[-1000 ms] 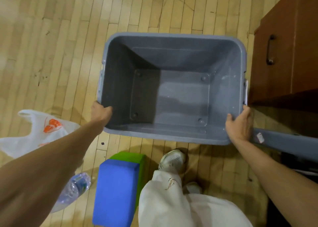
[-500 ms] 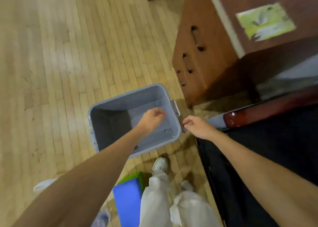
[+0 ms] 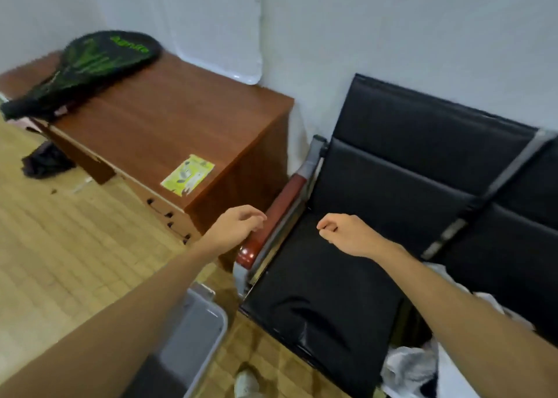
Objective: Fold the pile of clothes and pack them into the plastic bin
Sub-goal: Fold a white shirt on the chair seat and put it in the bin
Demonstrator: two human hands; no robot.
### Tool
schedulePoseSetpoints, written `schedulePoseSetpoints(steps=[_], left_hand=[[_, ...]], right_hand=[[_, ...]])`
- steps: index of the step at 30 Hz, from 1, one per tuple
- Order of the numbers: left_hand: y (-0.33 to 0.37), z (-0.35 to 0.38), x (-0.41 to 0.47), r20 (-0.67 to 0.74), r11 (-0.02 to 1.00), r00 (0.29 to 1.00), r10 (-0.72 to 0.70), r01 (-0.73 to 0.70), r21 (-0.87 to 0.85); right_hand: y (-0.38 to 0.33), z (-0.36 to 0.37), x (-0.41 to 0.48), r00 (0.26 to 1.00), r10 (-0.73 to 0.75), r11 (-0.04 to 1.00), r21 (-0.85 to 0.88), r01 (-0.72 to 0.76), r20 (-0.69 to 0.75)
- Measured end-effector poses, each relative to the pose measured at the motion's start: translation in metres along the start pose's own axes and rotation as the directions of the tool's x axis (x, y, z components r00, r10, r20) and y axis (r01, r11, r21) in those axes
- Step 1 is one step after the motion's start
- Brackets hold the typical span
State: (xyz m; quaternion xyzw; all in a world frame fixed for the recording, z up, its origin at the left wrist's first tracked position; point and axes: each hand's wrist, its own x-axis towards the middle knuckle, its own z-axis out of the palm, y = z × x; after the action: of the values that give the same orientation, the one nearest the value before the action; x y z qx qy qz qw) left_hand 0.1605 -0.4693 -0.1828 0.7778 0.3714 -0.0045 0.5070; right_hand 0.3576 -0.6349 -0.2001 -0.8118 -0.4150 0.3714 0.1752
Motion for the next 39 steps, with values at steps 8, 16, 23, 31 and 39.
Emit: schedulePoseSetpoints(steps=[8, 16, 23, 31, 39], left_hand=[[0.145, 0.139, 0.016, 0.181, 0.956, 0.957, 0.225, -0.253, 0.148], [0.147, 0.233, 0.065, 0.465, 0.87, 0.851, 0.246, -0.405, 0.28], [0.051, 0.311, 0.148, 0.54, 0.811, 0.786, 0.3, -0.508, 0.29], [-0.074, 0.416, 0.24, 0.514, 0.706, 0.711, 0.48, -0.661, 0.254], [-0.151, 0.484, 0.281, 0.473, 0.615, 0.643, 0.602, -0.752, 0.239]], right_hand=[[0.145, -0.07, -0.129, 0.954, 0.165, 0.984, 0.099, -0.145, -0.249], [0.219, -0.036, -0.162, 0.808, 0.412, 0.906, 0.28, -0.316, -0.422], [0.296, 0.046, -0.09, 0.764, 0.443, 0.895, 0.172, -0.413, -0.47], [0.415, 0.13, 0.017, 0.764, 0.314, 0.88, -0.129, -0.457, -0.564], [0.478, 0.175, 0.064, 0.692, 0.25, 0.825, -0.225, -0.518, -0.677]])
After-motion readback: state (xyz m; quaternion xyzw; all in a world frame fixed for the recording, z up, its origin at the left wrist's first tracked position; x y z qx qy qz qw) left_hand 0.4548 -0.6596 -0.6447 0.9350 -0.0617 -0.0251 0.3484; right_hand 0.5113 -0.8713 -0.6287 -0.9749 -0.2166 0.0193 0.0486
